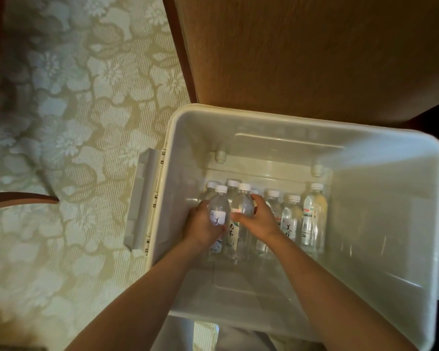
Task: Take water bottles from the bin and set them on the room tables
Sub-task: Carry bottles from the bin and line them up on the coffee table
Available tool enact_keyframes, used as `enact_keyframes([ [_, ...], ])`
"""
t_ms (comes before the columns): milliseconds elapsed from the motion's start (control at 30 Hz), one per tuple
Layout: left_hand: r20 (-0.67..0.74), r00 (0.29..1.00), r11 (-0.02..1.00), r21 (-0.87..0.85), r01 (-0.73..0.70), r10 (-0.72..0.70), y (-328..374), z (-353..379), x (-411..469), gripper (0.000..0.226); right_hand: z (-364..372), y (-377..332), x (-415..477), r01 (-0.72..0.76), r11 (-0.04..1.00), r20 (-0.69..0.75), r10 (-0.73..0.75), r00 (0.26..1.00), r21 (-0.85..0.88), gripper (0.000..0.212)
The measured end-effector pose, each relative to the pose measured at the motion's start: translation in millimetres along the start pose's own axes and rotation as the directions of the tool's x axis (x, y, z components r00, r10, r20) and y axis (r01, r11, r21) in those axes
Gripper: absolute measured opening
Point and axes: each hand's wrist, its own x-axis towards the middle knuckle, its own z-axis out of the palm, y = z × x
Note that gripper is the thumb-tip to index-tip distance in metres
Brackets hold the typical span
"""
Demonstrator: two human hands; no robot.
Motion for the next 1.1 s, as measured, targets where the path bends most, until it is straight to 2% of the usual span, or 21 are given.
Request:
enact_keyframes([
  [100, 0.017, 1.000, 1.000, -0.020, -0.001, 0.001, 4.5, -1.0, -3.1, 0.074, -5.0, 4.5, -5.5, 0.009, 0.998, 0.065, -0.014, 0.998, 0.067, 0.069],
  [200, 0.052, 0.999, 0.994, -0.106, 0.009, -0.004, 6.6, 1.5, -9.4, 0.066, -8.7, 13.3, -10.6, -0.026, 0.988, 0.100, 0.010, 0.995, 0.155, 0.079],
  [300, 0.087, 0.996, 0.980, -0.198, 0.019, -0.002, 5.5, 2.0, -15.0, 0.073, -12.3, 22.1, -16.2, -0.097, 0.965, 0.130, 0.067, 0.989, 0.245, 0.085],
  [333, 0.097, 0.995, 0.976, -0.218, 0.020, 0.001, 8.4, -0.7, -18.3, 0.073, -14.4, 23.7, -17.8, -0.107, 0.958, 0.131, 0.073, 0.989, 0.267, 0.080],
  [400, 0.123, 0.992, 0.965, -0.260, 0.025, 0.008, 15.5, -7.2, -25.4, 0.073, -19.8, 20.9, -26.0, -0.112, 0.946, 0.151, 0.068, 0.986, 0.305, 0.056],
  [467, 0.150, 0.988, 0.951, -0.308, 0.028, 0.020, 21.8, -14.0, -34.6, 0.075, -24.6, 18.3, -35.3, -0.112, 0.922, 0.157, 0.057, 0.986, 0.370, 0.045],
  [567, 0.175, 0.984, 0.916, -0.398, 0.044, 0.029, 32.2, -25.1, -53.2, 0.074, -30.6, 9.0, -55.1, -0.088, 0.880, 0.146, 0.022, 0.989, 0.466, 0.045],
  [667, 0.172, 0.984, 0.885, -0.463, 0.034, 0.052, 45.8, -34.9, -76.1, 0.070, -39.8, -4.8, -77.5, -0.062, 0.814, 0.158, -0.037, 0.987, 0.578, 0.055],
  [733, 0.166, 0.984, 0.848, -0.530, 0.033, 0.065, 54.7, -39.2, -91.7, 0.078, -47.0, -15.2, -92.9, -0.042, 0.771, 0.167, -0.084, 0.982, 0.636, 0.058],
  [867, 0.181, 0.979, 0.688, -0.723, 0.065, 0.098, 76.6, -50.4, -124.7, 0.069, -56.1, -37.0, -122.4, -0.027, 0.712, 0.159, -0.120, 0.980, 0.701, 0.056],
  [933, 0.159, 0.980, 0.628, -0.777, 0.046, 0.124, 82.8, -57.9, -139.5, 0.066, -58.4, -51.7, -140.2, 0.001, 0.693, 0.157, -0.165, 0.974, 0.721, 0.043],
  [1000, 0.129, 0.981, 0.593, -0.805, 0.017, 0.146, 86.6, -67.1, -154.9, 0.066, -59.9, -66.9, -157.8, -0.003, 0.696, 0.190, -0.192, 0.963, 0.718, 0.032],
  [1100, 0.084, 0.981, 0.572, -0.820, -0.032, 0.176, 87.6, -84.1, -180.4, 0.061, -56.1, -90.0, -184.2, 0.000, 0.728, 0.231, -0.217, 0.949, 0.685, 0.033],
])
